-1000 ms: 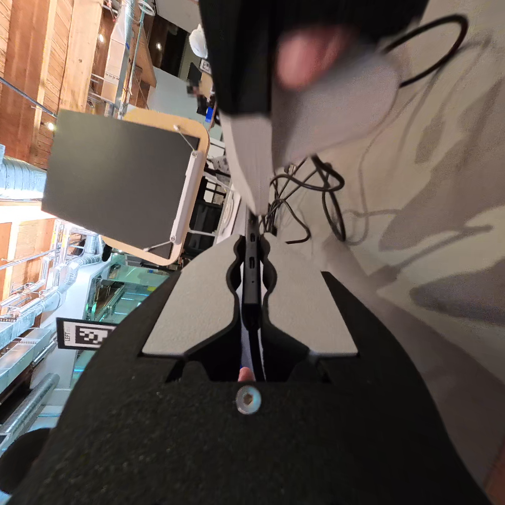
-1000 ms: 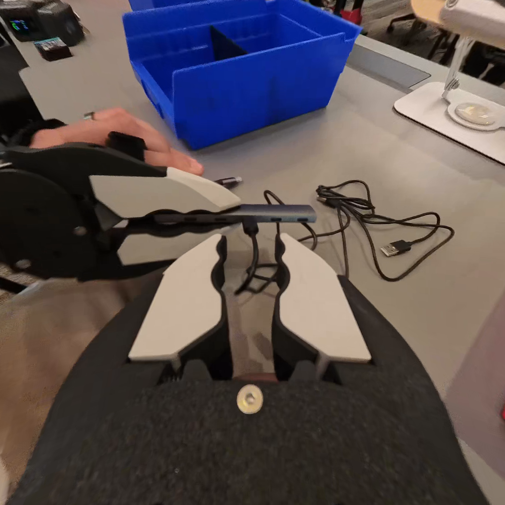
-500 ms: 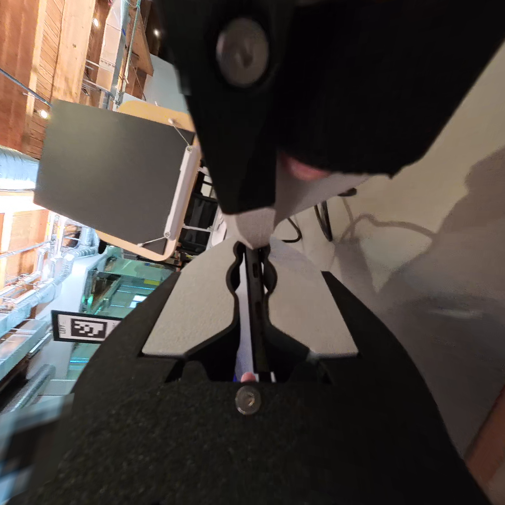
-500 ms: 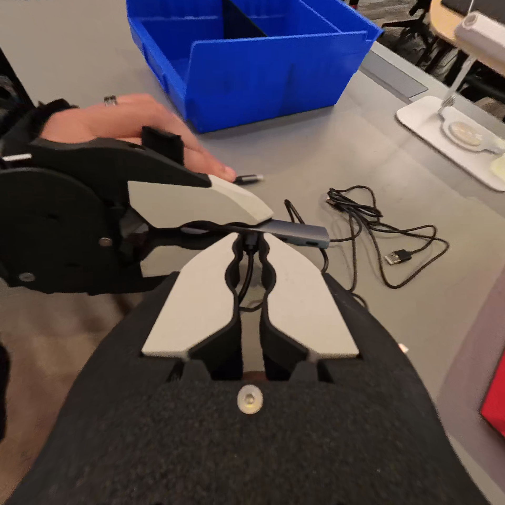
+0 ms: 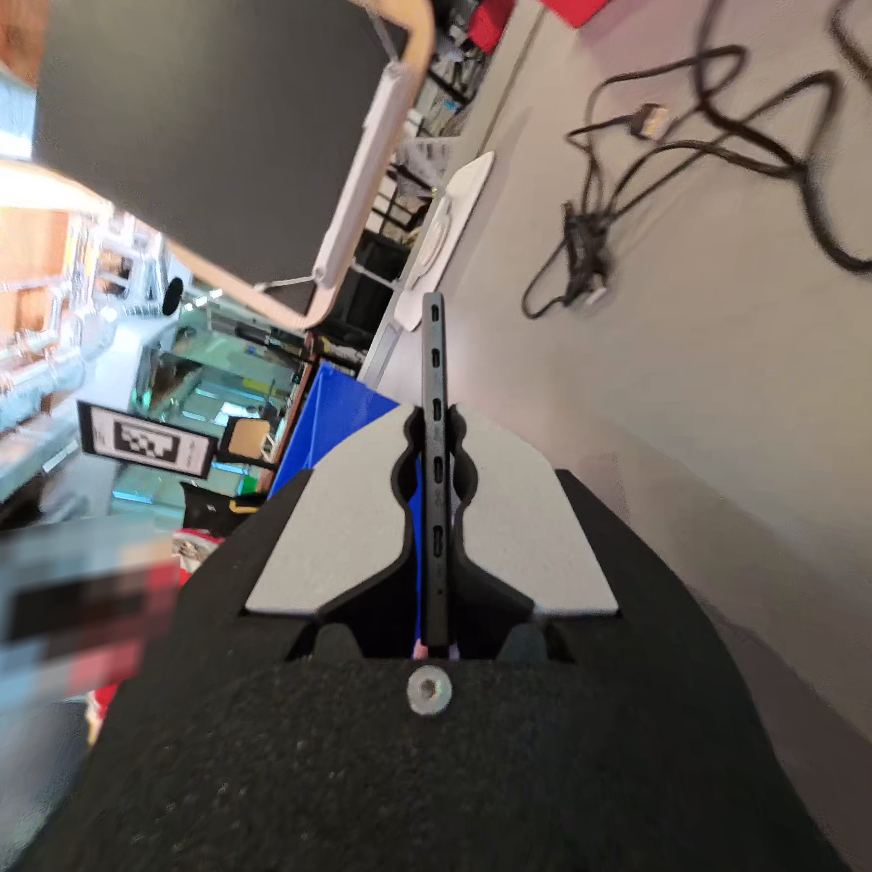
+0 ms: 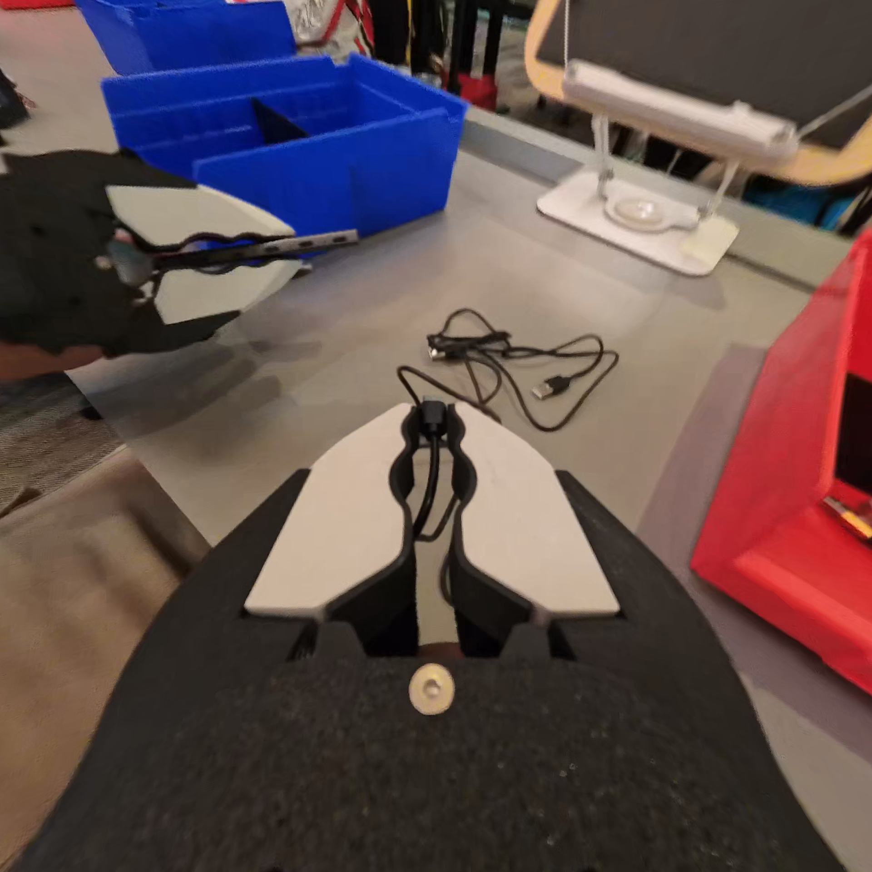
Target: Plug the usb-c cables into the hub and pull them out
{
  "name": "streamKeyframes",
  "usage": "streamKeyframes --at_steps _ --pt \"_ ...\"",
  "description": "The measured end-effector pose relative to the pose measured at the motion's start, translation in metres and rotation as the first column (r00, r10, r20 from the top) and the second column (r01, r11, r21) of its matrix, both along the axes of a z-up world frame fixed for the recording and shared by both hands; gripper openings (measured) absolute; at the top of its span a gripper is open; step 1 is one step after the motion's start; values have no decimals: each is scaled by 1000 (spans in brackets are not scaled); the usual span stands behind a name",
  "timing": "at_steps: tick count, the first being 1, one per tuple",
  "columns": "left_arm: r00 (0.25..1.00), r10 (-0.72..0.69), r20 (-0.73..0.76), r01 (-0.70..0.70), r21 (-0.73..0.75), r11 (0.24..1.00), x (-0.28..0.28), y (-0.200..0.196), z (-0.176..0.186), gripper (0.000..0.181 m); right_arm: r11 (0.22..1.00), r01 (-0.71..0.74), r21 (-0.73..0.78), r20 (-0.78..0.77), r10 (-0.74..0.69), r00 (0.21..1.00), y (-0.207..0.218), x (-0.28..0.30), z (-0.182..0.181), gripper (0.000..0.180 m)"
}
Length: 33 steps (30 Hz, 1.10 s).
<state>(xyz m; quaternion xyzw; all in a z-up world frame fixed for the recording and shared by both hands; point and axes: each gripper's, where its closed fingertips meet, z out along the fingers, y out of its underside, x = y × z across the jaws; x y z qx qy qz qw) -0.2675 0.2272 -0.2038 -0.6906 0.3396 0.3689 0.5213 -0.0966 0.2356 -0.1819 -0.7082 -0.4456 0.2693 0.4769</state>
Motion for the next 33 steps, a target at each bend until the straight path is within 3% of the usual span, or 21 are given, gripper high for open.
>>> streamKeyframes --at_steps 3,7,9,13,16,18,21,25,27,29,33 --pt "998 -55 -3 55 -36 998 15 -1 -13 9 974 -110 -199 61 125 990 -4 -3 -37 10" --pt "994 -103 23 104 -56 993 27 1 -20 9 941 -230 -250 101 261 960 -26 -17 -63 10" --pt "992 -122 24 124 -77 989 32 0 -26 9 955 -248 -160 147 272 951 -24 -22 -50 10" --pt "991 -126 45 129 -82 988 34 0 -28 9 978 -204 31 153 197 968 24 -33 21 10" --pt "992 -115 50 119 -82 989 30 1 -26 9 980 -177 88 174 159 972 73 -55 59 10" --pt "992 -110 57 114 -73 991 27 1 -24 9 980 -177 87 215 156 964 104 -77 61 10" --pt "992 -103 71 108 -69 992 24 -1 -22 9 977 -214 -10 304 207 930 134 -111 28 10" --pt "993 -103 65 108 -73 992 22 -5 -23 9 905 -297 -303 386 402 830 120 -131 -50 10" --pt "993 -106 60 110 -79 991 22 -7 -25 9 873 -361 -328 429 478 766 109 -130 -73 10" --pt "992 -117 57 121 -83 989 22 -9 -26 9 875 -376 -306 486 483 729 110 -124 -82 12" --pt "990 -125 58 130 -90 987 24 -8 -28 9 850 -327 -412 449 502 739 107 -117 -74 41"
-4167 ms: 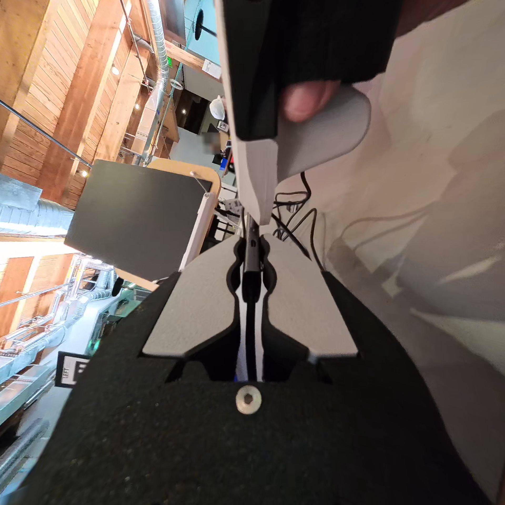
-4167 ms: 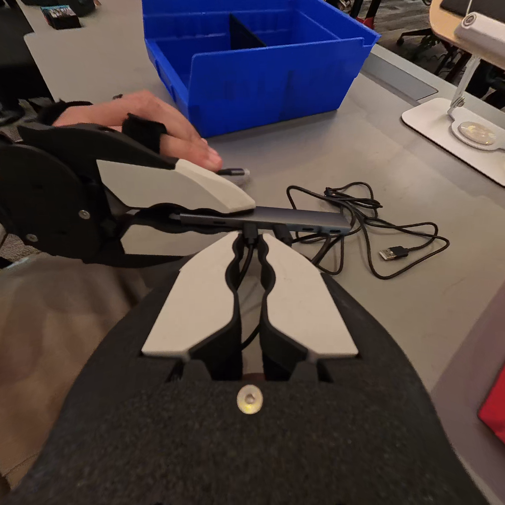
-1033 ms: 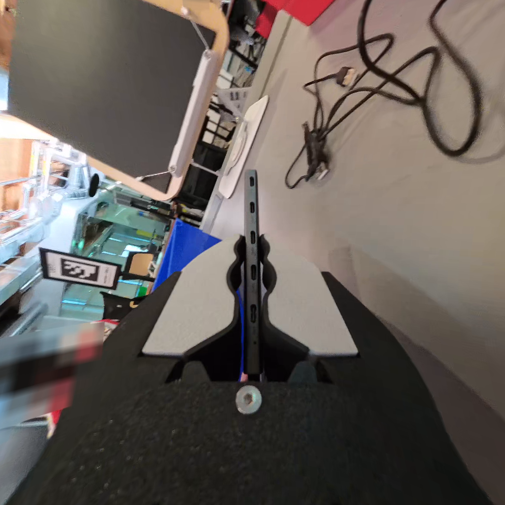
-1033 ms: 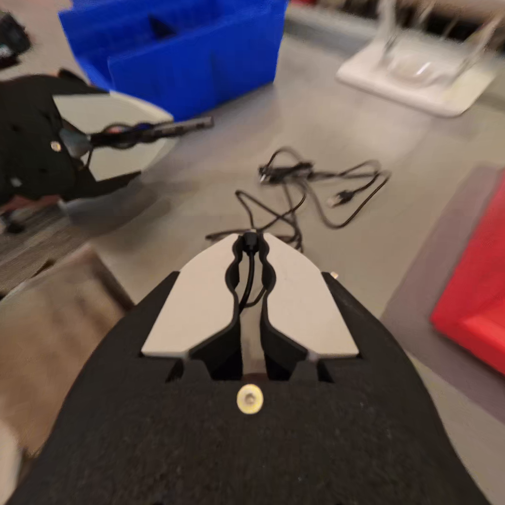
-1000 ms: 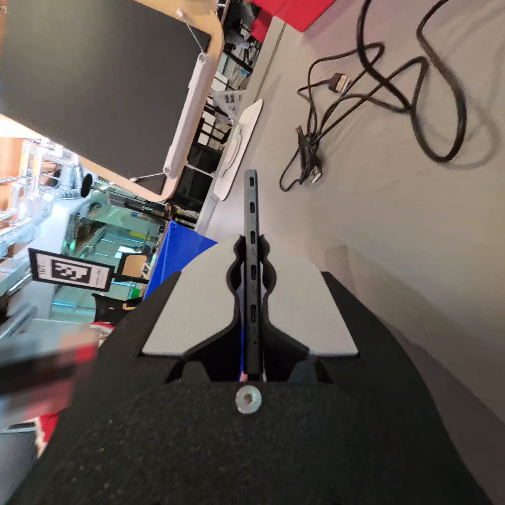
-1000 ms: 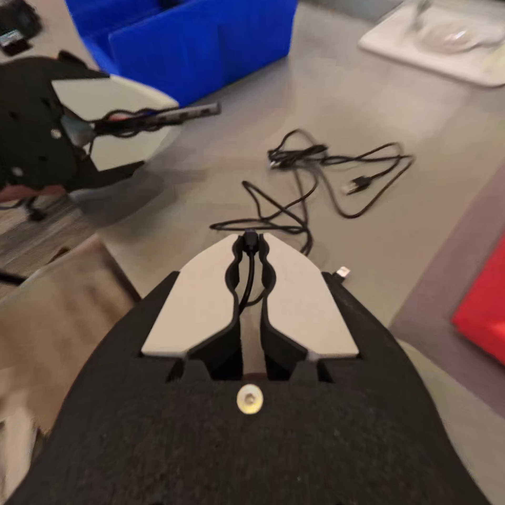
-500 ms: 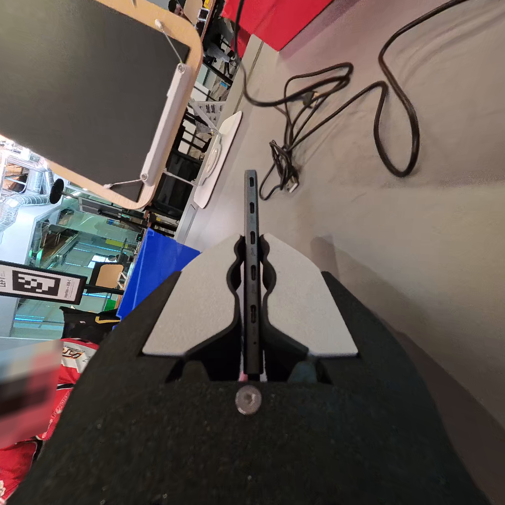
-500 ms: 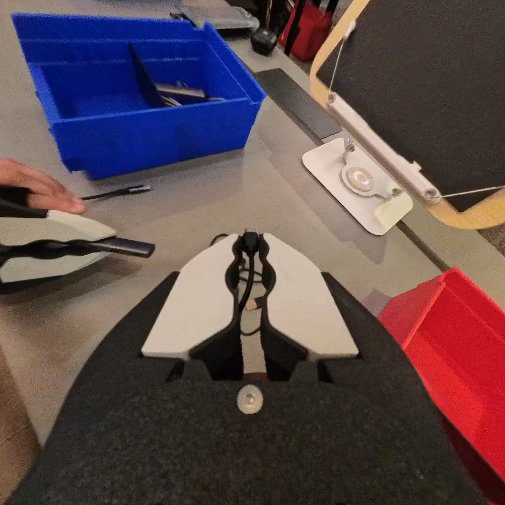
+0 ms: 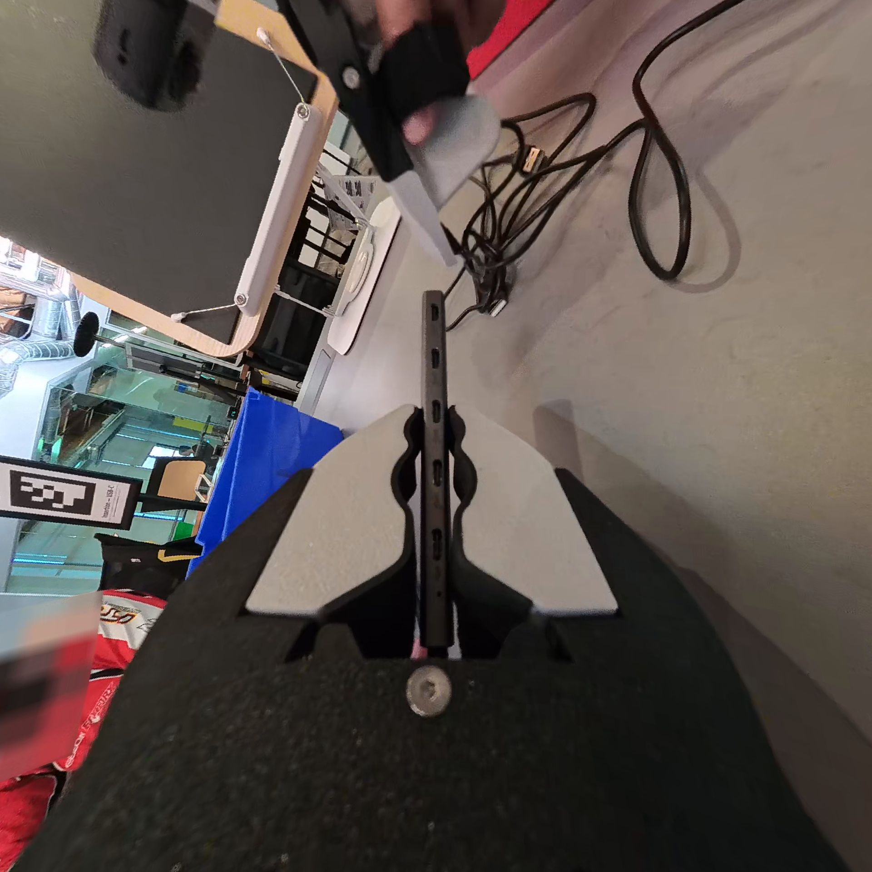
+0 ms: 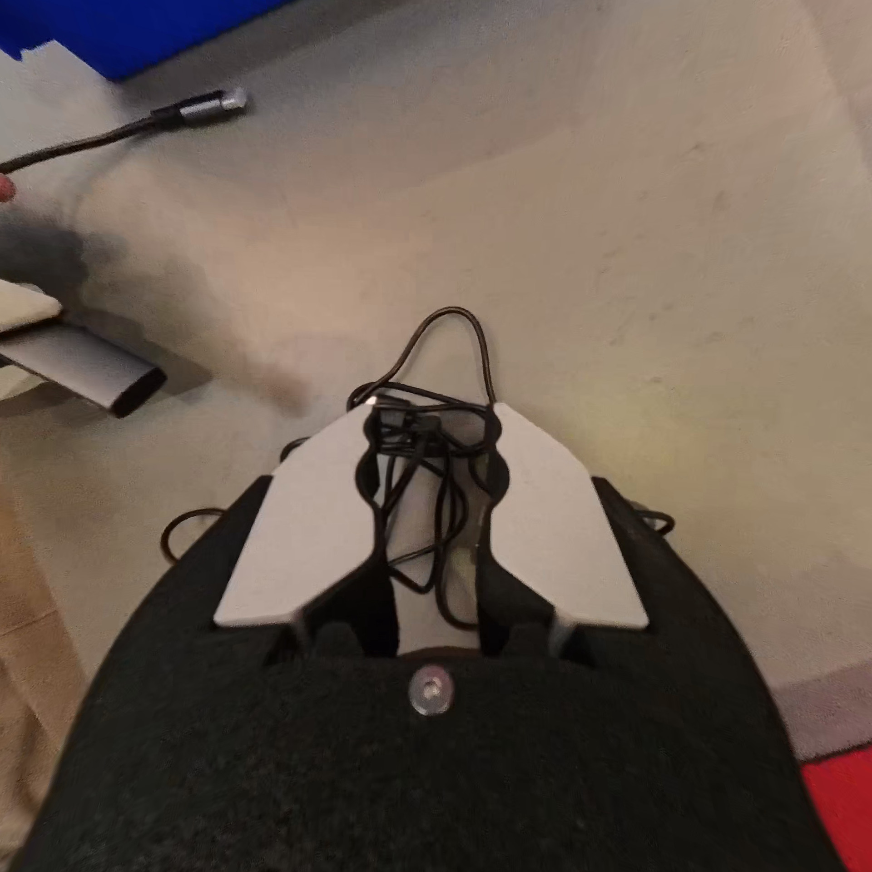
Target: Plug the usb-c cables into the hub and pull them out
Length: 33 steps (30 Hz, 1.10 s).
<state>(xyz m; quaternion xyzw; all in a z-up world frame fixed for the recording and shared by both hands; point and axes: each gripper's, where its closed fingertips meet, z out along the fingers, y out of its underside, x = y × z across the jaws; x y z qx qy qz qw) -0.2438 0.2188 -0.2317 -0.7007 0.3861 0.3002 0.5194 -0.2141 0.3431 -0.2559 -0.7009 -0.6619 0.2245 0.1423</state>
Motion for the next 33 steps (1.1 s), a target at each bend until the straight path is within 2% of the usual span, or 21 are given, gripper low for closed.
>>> streamKeyframes --at_steps 2,5,9,10,11,12,13,14,18,22,28,33 --pt "1000 -8 -8 8 -8 1000 2 1 -2 9 998 -46 42 26 45 999 1 8 2 47" --pt "1000 -23 -13 23 -20 1000 6 1 -5 9 987 -134 88 163 118 980 0 25 -15 57" --pt "999 -35 -19 34 -26 999 10 2 -7 9 986 -129 108 125 115 985 -4 12 -25 55" --pt "999 -35 -21 35 -26 999 10 2 -7 9 987 -125 102 137 111 984 -4 12 -27 50" --pt "999 -35 -20 35 -26 999 10 2 -7 9 985 -131 109 145 115 983 -3 13 -27 26" --pt "999 -35 -20 34 -25 999 10 1 -6 9 983 -139 118 129 124 984 -2 12 -23 13" --pt "999 -34 -18 33 -21 999 9 1 -5 9 982 -146 117 102 135 986 -4 11 -18 5" --pt "999 -34 -16 34 -19 999 9 0 -4 9 981 -147 128 76 138 987 -3 10 -11 4" --pt "999 -34 -14 34 -23 999 8 1 -5 9 973 -134 187 -22 141 990 -2 9 25 3" --pt "999 -43 -21 42 -28 999 11 1 -7 9 972 -89 219 -159 126 979 -3 9 78 3" --pt "999 -42 -19 41 -28 999 10 1 -7 9 928 104 357 -320 16 947 24 29 175 2" --pt "999 -39 -18 38 -28 999 9 0 -6 9 933 190 307 -479 -21 877 20 45 237 5"
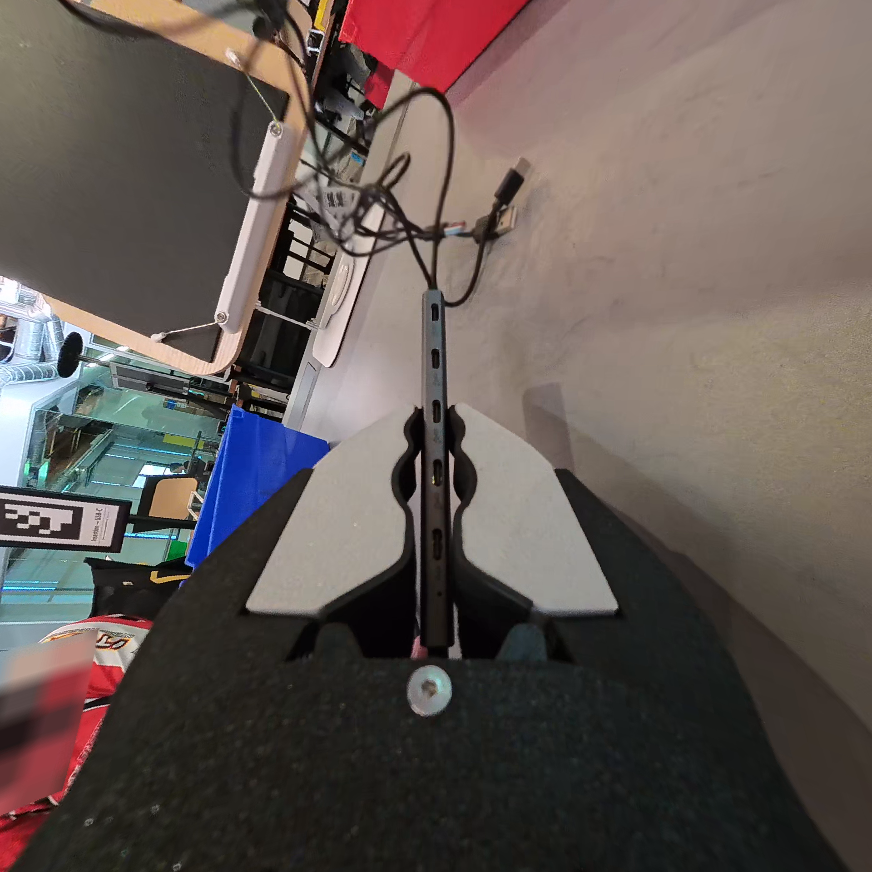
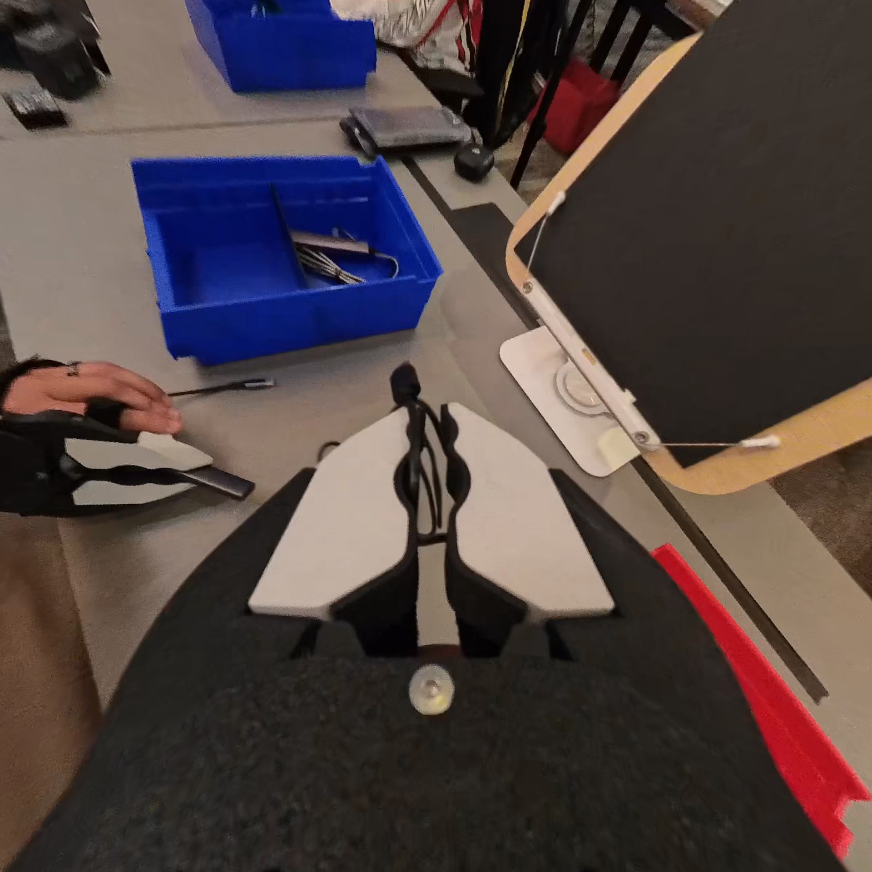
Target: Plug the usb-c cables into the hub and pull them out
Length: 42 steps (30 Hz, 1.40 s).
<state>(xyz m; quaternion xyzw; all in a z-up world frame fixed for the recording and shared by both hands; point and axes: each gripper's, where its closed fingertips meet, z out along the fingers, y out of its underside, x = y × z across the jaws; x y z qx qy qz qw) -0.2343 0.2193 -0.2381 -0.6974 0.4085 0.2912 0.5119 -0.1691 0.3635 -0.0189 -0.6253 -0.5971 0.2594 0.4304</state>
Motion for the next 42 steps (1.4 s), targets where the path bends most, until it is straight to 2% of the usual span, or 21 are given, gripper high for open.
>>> streamKeyframes --at_steps 4,6,10,11,12,14,16,18,20,22,23,24,26,28,30,31,34,36,39,42 --pt "1000 -4 -3 4 -2 1000 1 0 -1 9 995 -33 -90 -89 25 996 -13 4 15 2" --pt "1000 -6 -4 6 -3 1000 2 0 -1 9 995 11 -100 -46 -16 999 -11 6 2 2" --pt "1000 -8 -7 8 -1 1000 3 -1 0 9 996 87 -20 152 -83 985 -2 11 -51 2" --pt "1000 -9 -7 9 -2 1000 3 -1 0 9 993 117 22 158 -119 980 4 11 -54 2" --pt "1000 -8 -7 8 -4 1000 3 -1 0 9 987 147 66 100 -153 983 9 10 -42 2" --pt "1000 -9 -11 9 1 1000 3 -2 0 9 970 208 124 -144 -190 971 13 8 21 2" --pt "1000 -5 -7 5 -1 1000 2 -2 0 9 958 247 148 -393 -173 903 6 20 104 2" --pt "1000 -2 -9 2 -3 1000 0 -1 -1 9 941 278 194 -592 -114 798 -9 42 189 3" --pt "1000 -2 -7 2 -4 1000 -1 0 -1 9 914 352 202 -781 -67 621 -23 81 269 3" --pt "1000 0 -7 0 -6 1000 -1 0 -2 9 907 385 170 -899 -17 437 -33 121 325 2" --pt "1000 -1 -7 1 -5 1000 -1 0 -2 9 906 388 167 -908 -12 419 -32 129 339 2" --pt "1000 -1 -9 1 -5 1000 -1 0 -2 9 904 388 178 -885 -25 464 -27 125 344 2" --pt "1000 -4 -9 3 -6 1000 0 0 -2 9 914 355 195 -744 -98 661 -7 96 323 2" --pt "1000 -6 -10 6 -5 1000 1 0 -1 9 944 282 174 -520 -155 840 10 61 273 3" --pt "1000 -9 -12 9 -8 1000 2 0 -2 9 945 276 178 -336 -205 919 24 41 222 2" --pt "1000 -10 -14 10 -9 1000 2 -1 -2 9 935 289 205 -290 -224 931 30 35 206 3" --pt "1000 -13 -22 13 -12 1000 3 -2 -3 9 862 386 330 -445 -219 868 31 35 214 2" --pt "1000 -12 -20 12 -10 1000 3 -2 -2 9 893 330 305 -437 -177 882 21 26 205 2" --pt "1000 -10 -18 10 -12 1000 2 -2 -2 9 963 193 191 -140 -167 976 18 8 140 2" --pt "1000 -13 -21 13 -16 1000 2 -2 -3 9 979 138 147 141 -158 977 20 12 70 2"
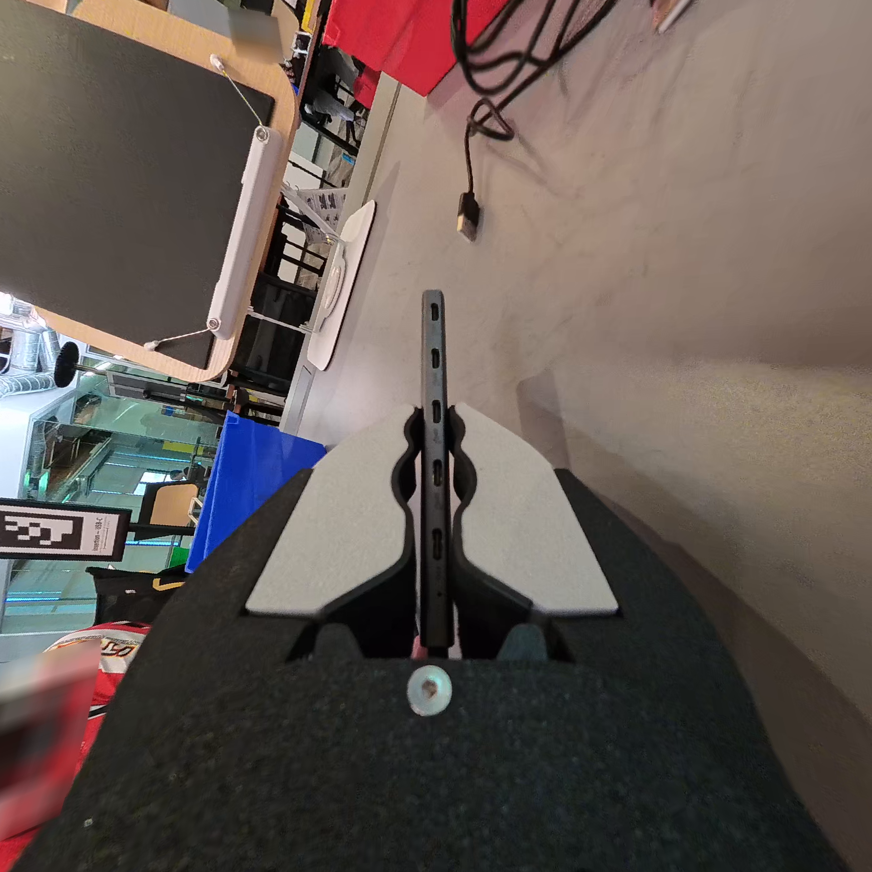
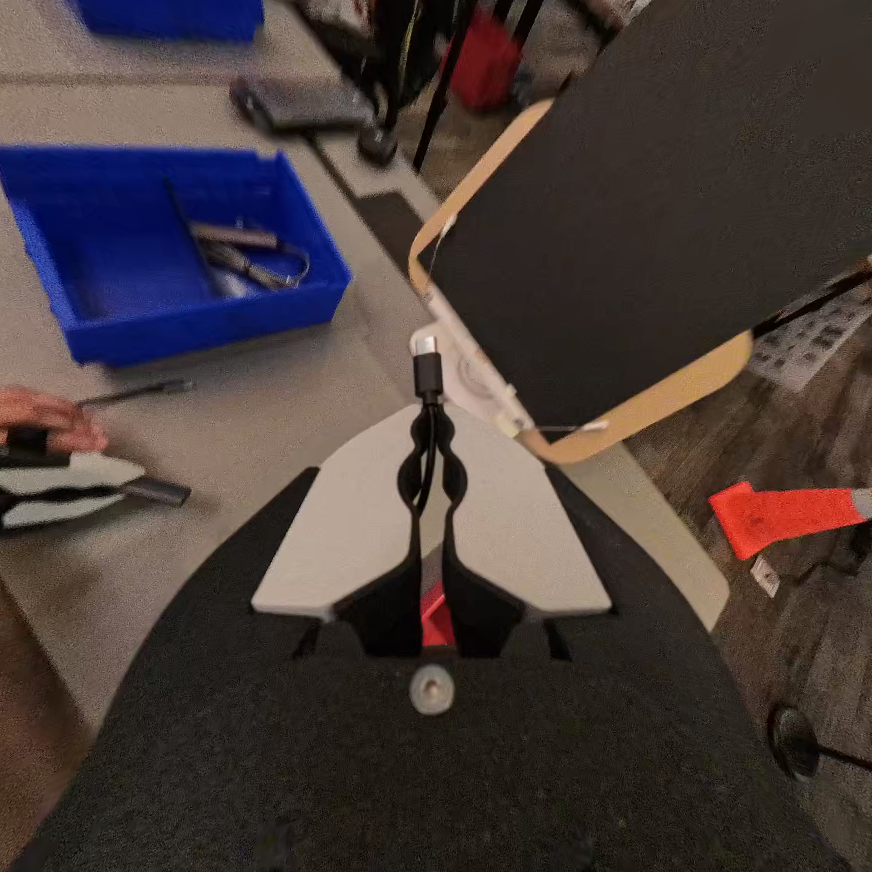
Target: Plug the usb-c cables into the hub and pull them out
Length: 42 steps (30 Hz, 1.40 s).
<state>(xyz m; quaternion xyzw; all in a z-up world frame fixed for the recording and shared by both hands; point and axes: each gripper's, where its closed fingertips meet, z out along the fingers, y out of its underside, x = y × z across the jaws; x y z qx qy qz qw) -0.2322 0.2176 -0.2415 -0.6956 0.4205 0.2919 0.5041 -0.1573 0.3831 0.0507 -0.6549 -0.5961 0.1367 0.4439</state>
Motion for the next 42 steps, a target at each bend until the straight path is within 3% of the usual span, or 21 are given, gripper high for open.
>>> streamKeyframes --at_steps 6,9,11,13,15,18,20,23,27,29,31,34,36,39,40,41,42 --pt "1000 -9 -5 9 -14 1000 3 0 -4 9 968 -62 -242 222 118 968 -32 7 -133 2" --pt "1000 -12 -8 12 -19 1000 5 1 -5 9 878 -133 -460 235 265 935 -75 -7 -200 8" --pt "1000 -7 -15 7 -22 1000 4 1 -6 9 798 -192 -572 228 379 897 -104 -12 -229 27" --pt "1000 16 -24 -17 -16 1000 0 1 -4 9 776 -202 -597 220 400 890 -111 -14 -237 49" --pt "1000 25 -16 -25 -6 1000 -3 0 -1 9 772 -194 -605 205 386 900 -110 -8 -231 53" --pt "999 35 -4 -35 -3 999 -8 0 0 9 831 -127 -542 247 302 921 -101 22 -226 53" --pt "999 38 -6 -38 -7 999 -10 0 -1 9 868 -102 -487 263 257 930 -104 48 -232 50" --pt "999 48 -8 -48 -11 999 -12 0 -2 9 856 -154 -493 225 297 928 -133 75 -258 44" --pt "998 55 -10 -55 -11 998 -12 2 -2 9 919 -87 -385 342 229 911 -127 95 -317 23" --pt "998 56 -9 -56 -5 998 -11 4 0 9 926 -88 -366 376 233 897 -126 100 -325 13" --pt "998 62 -8 -62 -1 998 -12 5 2 9 937 -126 -326 284 224 933 -123 92 -298 2" --pt "998 67 2 -67 -6 998 -14 6 1 9 937 -215 -276 -69 203 977 -121 76 -198 1" --pt "998 68 4 -68 -7 998 -15 6 0 9 936 -309 -166 -371 231 899 -126 73 -105 2" --pt "998 64 8 -64 -14 998 -14 5 -2 9 899 -430 -80 -721 246 648 -137 85 18 1" --pt "998 63 4 -62 -16 998 -13 5 -2 9 886 -457 -78 -777 233 584 -134 86 43 2" --pt "998 62 1 -62 -16 998 -13 5 -2 9 880 -466 -94 -794 216 569 -128 83 56 2" --pt "998 61 1 -61 -12 998 -12 4 -1 9 890 -437 -132 -768 186 612 -117 76 57 2"
